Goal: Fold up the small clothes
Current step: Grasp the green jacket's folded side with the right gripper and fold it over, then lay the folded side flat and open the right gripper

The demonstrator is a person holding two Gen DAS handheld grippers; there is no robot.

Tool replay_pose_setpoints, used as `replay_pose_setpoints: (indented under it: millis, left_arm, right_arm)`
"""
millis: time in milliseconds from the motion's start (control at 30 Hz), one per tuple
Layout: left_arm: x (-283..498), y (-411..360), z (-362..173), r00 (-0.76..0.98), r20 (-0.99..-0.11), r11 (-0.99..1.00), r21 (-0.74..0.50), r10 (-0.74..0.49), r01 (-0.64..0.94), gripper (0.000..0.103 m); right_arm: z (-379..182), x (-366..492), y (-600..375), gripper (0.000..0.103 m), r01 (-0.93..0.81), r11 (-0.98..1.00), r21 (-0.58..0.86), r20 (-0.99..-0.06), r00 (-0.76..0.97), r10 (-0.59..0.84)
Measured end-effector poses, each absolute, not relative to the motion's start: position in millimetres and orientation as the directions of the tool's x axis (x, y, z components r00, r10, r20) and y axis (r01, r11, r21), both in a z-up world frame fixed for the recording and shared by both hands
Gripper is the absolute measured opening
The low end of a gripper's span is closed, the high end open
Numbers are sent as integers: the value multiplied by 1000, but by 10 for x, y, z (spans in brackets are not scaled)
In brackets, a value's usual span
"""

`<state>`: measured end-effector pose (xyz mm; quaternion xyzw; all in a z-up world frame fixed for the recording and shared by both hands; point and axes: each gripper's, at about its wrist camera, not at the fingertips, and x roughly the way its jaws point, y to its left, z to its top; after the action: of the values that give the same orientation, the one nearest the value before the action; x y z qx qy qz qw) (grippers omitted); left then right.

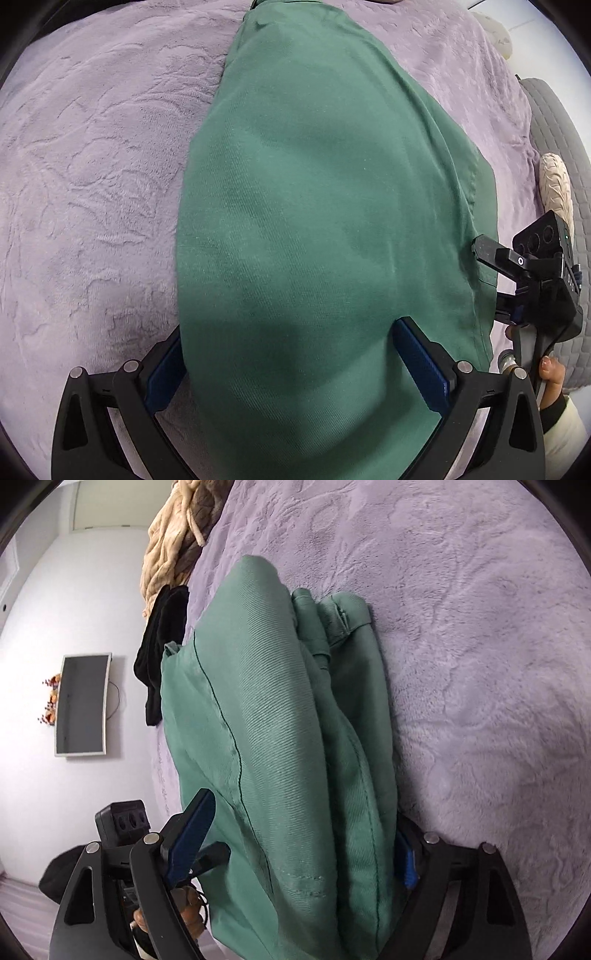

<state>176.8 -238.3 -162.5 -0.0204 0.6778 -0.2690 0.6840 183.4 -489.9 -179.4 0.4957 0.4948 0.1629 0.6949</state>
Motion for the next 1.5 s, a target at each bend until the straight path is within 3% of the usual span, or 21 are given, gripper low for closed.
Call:
replay_pose_setpoints:
  millis: [33,100,200,267,367,567,867,1067,1133,1200,1300,1400,1500]
  left_arm:
    - [1758,-2390,-1596,-55,-917,853,-389,-396,348,98]
    - [1719,-2407,-1518,-34,-919,852,-378,-394,363,85]
    - [1680,-2381,-1395,-15,-914,844,-381,-406,377,67]
    - [1683,-2370,-1305,-11,-907,836,-394,-422,382,58]
    - [1645,-2324,-1119,5,-898,823,-400,-439,404,53]
    - [1513,-2067,-738,41,-883,804,-406,-468,434,53]
    - [1216,-944,-430,36,-888,809,-400,-458,430,53]
    - [980,-19,-499,1,-916,828,-363,-402,427,53]
    - [895,234,-629,-5,-935,841,-321,-355,436,53]
    - [841,447,-805,-34,-957,860,-273,-287,431,53]
    - [817,706,-739,-45,-939,851,-329,-341,409,53]
    - [869,781,-502,31,-935,835,-300,-353,460,53]
    - [1067,764,-405,95,-931,840,-272,-354,469,53]
  right_arm:
    - [-1793,1816,-4906,83,275,450,850,-527,463,713]
    - [-1790,1783,-4905,46,292,458,840,-543,462,701]
    - [-1745,1712,-4908,29,277,412,868,-497,492,715]
    - [-1671,1664,-4879,26,254,368,894,-447,514,732]
    - [-1500,1618,-4806,26,209,328,921,-389,533,752]
    - [-1152,1437,-4544,26,159,328,931,-360,540,761]
    - [-953,1020,-3620,26,132,311,941,-333,520,787]
    - [-1126,731,-2778,27,178,289,941,-339,492,802]
    - [-1259,650,-2567,29,221,312,924,-381,468,797]
    - [-1384,633,-2409,30,298,389,872,-485,422,766]
    - [-1277,540,-2441,40,351,507,787,-616,420,666]
    - [-1043,416,-2612,42,365,578,730,-681,470,562]
    - [-872,424,-2690,42,348,603,718,-685,508,522]
